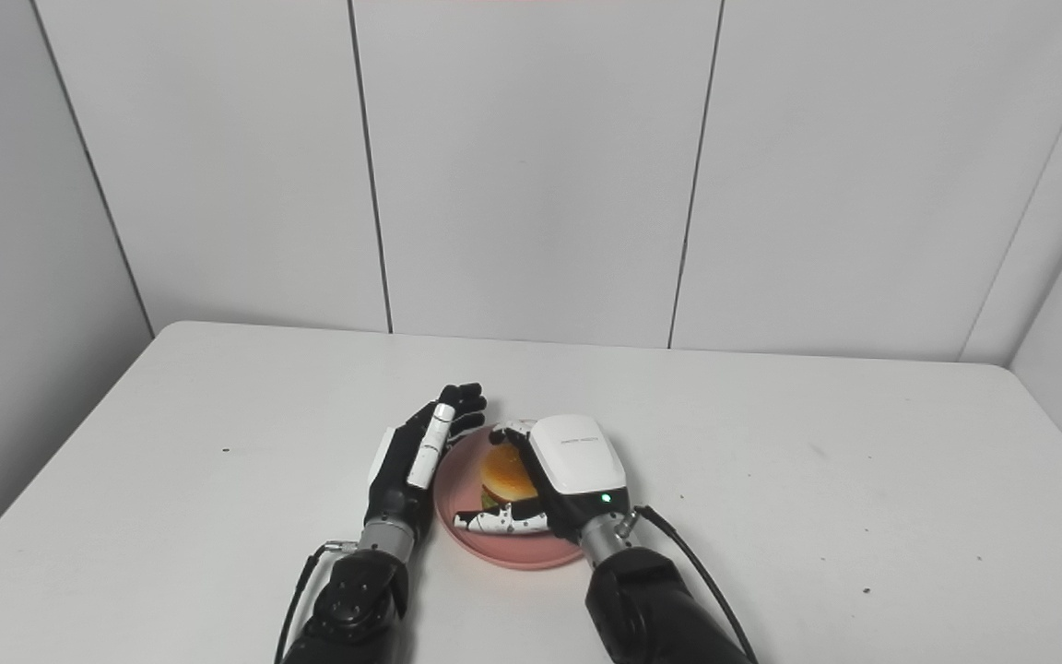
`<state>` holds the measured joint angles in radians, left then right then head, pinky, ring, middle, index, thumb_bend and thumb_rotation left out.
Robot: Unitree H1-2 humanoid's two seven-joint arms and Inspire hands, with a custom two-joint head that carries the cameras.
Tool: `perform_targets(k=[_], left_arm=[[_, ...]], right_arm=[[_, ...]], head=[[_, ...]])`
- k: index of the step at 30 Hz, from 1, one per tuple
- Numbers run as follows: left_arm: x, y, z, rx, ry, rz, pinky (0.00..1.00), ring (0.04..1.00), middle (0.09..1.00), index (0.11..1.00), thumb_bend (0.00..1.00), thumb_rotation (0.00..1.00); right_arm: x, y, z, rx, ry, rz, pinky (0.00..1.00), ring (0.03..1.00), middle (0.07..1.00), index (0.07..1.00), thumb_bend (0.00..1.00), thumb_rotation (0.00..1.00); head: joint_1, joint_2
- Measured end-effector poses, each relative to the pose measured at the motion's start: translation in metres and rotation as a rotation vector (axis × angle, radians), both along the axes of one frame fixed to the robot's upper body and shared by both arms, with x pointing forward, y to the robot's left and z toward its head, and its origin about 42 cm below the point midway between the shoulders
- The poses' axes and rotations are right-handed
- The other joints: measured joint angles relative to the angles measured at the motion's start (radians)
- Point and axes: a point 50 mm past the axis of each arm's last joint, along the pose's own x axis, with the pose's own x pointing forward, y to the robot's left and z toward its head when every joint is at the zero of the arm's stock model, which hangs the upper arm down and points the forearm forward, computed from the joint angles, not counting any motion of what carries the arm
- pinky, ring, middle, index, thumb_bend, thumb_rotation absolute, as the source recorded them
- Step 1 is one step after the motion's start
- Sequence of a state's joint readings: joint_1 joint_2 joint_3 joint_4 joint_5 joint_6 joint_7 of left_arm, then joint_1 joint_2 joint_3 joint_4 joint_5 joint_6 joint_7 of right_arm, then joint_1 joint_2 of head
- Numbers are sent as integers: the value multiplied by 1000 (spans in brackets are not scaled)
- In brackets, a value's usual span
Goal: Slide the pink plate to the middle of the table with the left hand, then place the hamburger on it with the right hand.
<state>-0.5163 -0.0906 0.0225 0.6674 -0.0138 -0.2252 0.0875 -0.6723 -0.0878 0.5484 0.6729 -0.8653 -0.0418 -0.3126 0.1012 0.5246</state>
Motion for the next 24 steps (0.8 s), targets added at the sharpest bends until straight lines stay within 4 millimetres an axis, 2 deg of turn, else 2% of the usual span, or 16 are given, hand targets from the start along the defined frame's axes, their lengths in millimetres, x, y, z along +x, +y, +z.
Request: perform_targets(k=[3, 8, 13, 19, 24], left_arm=[[0, 0, 0, 0, 0, 0, 759, 803, 791, 721, 748, 893], [0, 0, 0, 0, -1, 0, 755, 811, 802, 742, 771, 902], [0, 0, 0, 1, -1, -1, 750, 805, 808, 775, 778, 898], [0, 0, 0, -1, -1, 0, 746, 801, 803, 741, 795, 891], [0, 0, 0, -3, 1, 0, 744, 760, 753, 686, 803, 883]], right_arm=[[0, -1, 0, -2, 2, 4, 878, 872, 889, 816, 820, 972], [0, -1, 3, -4, 6, 12, 894, 885, 899, 825, 851, 999], [-4, -3, 8, 13, -6, 24, 883, 869, 891, 818, 835, 1000], [-9, -9, 30, 80, -68, 32, 861, 867, 891, 817, 820, 1000], [-15, -19, 55, 143, -148, 30, 846, 865, 891, 816, 817, 1000]], head=[[0, 2], [-2, 2], [0, 2], [-3, 2], [-5, 2]])
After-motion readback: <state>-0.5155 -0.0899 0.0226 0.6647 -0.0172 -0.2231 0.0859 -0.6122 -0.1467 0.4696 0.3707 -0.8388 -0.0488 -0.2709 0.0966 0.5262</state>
